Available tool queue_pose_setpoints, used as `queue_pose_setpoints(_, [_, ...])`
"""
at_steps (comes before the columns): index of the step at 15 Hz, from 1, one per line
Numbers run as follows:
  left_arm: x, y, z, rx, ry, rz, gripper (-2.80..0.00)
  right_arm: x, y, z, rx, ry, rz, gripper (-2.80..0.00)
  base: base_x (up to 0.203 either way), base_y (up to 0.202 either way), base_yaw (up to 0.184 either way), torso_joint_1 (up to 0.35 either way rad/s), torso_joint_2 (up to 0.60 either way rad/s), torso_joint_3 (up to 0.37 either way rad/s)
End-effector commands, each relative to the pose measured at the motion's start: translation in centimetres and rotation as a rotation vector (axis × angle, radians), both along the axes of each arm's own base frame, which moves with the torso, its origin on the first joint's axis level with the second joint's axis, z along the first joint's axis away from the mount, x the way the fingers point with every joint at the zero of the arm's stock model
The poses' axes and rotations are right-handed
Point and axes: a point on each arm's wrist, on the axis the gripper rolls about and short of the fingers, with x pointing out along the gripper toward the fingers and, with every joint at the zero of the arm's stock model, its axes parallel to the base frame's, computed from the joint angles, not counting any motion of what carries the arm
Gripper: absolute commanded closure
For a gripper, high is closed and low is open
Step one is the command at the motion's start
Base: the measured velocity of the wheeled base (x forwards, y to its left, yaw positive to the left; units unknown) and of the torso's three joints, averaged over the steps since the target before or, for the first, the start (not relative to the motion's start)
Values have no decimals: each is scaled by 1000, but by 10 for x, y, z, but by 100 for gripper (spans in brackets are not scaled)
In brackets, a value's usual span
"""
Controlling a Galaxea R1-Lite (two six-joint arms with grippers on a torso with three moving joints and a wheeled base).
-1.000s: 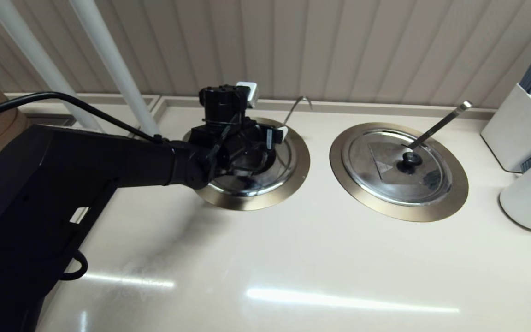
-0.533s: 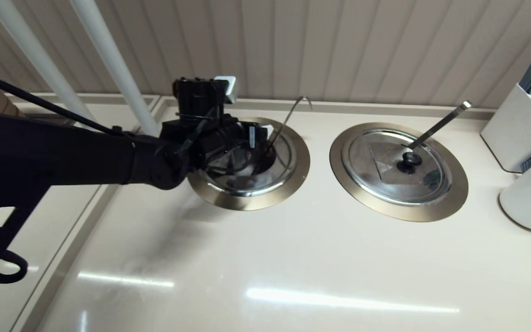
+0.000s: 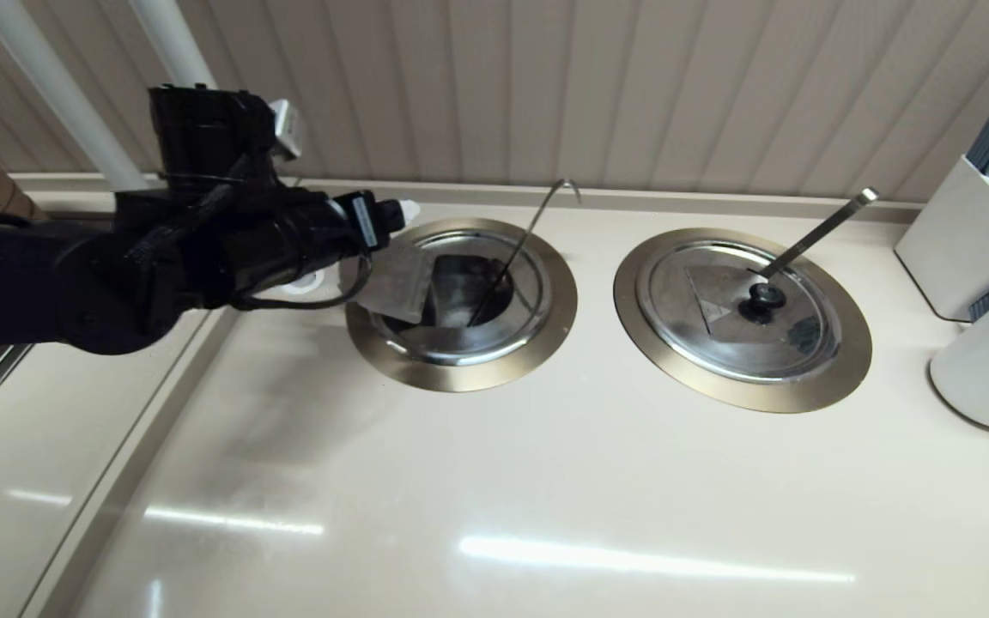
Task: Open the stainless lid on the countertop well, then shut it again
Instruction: Close the lid
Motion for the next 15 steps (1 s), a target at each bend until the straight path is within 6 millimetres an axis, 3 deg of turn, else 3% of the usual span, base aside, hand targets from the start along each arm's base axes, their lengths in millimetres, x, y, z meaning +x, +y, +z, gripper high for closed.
queue_pose_setpoints(1, [-26, 18, 20, -67, 21, 26, -280, 0, 0, -1, 0, 4, 0, 0, 0, 0, 0, 0, 0, 0])
queue_pose_setpoints(4, [-24, 22, 9, -45, 155, 51, -280, 0, 0, -1, 0, 4, 0, 0, 0, 0, 0, 0, 0, 0])
queue_pose_setpoints(9, [1, 29, -25, -45, 276, -10, -280, 0, 0, -1, 0, 4, 0, 0, 0, 0, 0, 0, 0, 0])
queue_pose_setpoints(12, [21, 37, -43, -60, 274, 13, -280, 0, 0, -1, 0, 4, 0, 0, 0, 0, 0, 0, 0, 0])
queue_pose_setpoints(15, [27, 45, -48, -78, 268, -5, -280, 0, 0, -1, 0, 4, 0, 0, 0, 0, 0, 0, 0, 0])
